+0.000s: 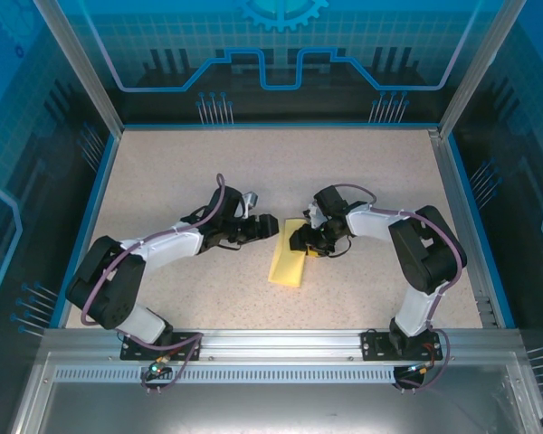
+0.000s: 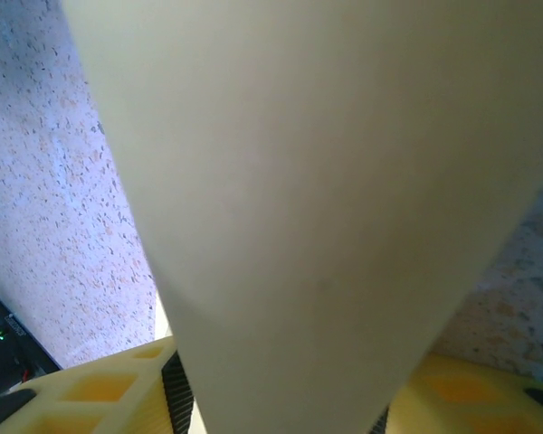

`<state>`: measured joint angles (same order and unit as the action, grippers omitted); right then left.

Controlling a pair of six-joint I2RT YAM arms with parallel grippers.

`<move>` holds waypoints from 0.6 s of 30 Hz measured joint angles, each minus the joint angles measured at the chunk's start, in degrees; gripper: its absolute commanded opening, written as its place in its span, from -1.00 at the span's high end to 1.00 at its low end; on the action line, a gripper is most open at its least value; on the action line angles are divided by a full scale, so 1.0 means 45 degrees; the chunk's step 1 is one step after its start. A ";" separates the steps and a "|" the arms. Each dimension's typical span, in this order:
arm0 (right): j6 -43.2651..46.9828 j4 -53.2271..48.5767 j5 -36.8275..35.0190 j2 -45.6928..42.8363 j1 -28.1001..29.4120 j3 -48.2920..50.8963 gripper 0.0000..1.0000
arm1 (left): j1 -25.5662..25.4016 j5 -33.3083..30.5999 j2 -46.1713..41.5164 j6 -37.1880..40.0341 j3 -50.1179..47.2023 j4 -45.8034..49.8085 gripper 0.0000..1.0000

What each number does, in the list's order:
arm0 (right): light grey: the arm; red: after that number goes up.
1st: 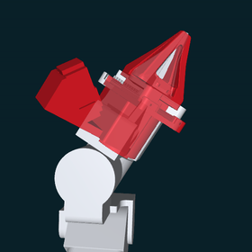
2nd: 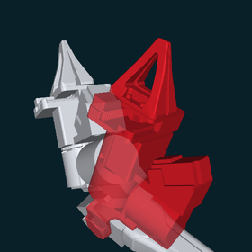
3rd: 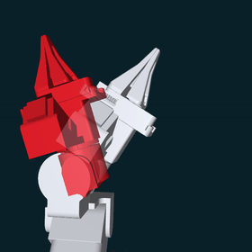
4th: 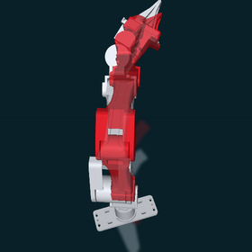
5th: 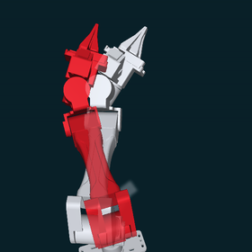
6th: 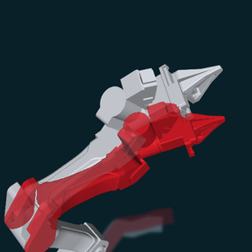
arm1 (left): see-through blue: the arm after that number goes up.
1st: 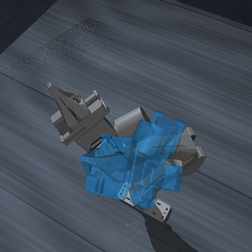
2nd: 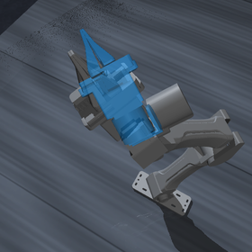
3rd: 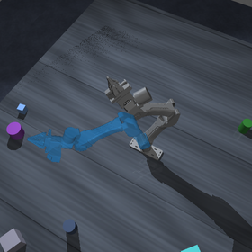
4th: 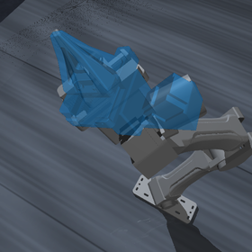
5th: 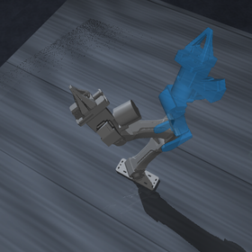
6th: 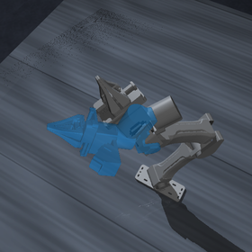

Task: Fold a paper plane with a square sheet of paper (pick it up from the middle)
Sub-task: First fold in half a square sheet of paper at the center of the table.

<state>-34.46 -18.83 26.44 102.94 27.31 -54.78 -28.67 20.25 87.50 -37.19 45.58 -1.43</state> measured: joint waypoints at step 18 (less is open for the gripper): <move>-0.0797 -0.0083 0.0000 -0.0063 0.0102 -0.0199 -0.37 | -0.0607 0.0010 0.0641 -0.0398 0.0000 0.0073 -0.26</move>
<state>-38.04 -19.20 26.44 102.65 27.77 -55.68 -31.40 20.29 90.39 -38.98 45.58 -1.10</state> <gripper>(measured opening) 0.680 0.632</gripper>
